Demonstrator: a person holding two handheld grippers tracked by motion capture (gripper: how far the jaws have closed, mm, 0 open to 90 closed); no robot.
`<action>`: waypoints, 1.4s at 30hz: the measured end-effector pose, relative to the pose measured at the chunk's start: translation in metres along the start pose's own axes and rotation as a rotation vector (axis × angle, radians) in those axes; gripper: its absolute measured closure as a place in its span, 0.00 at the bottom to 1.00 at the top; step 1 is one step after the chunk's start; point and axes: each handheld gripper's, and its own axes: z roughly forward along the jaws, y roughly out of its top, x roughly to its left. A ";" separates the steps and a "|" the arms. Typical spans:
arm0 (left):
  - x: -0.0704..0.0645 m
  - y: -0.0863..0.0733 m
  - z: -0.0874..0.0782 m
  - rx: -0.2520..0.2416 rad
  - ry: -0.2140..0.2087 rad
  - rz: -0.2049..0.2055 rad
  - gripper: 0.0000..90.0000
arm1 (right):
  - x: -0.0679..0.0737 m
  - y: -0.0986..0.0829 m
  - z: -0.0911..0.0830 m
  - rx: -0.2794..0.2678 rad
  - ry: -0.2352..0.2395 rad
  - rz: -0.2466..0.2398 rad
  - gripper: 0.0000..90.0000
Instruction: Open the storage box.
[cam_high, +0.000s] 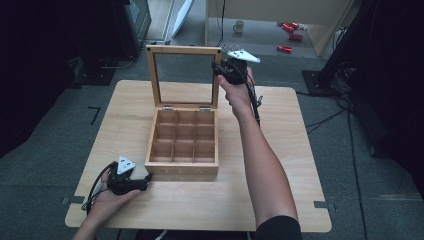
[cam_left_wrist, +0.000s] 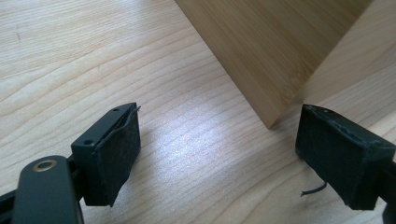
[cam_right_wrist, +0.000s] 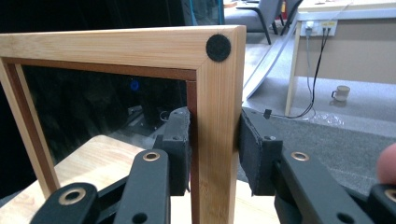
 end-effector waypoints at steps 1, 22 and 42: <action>0.000 0.000 0.000 0.000 0.000 0.000 0.16 | 0.000 0.000 0.002 0.003 -0.008 0.006 0.74; 0.003 0.000 -0.001 -0.006 -0.021 -0.014 0.16 | -0.008 0.001 0.015 0.001 -0.006 0.113 0.57; 0.001 0.000 0.000 0.000 -0.007 0.000 0.16 | -0.028 -0.040 -0.082 0.109 0.000 -0.013 0.10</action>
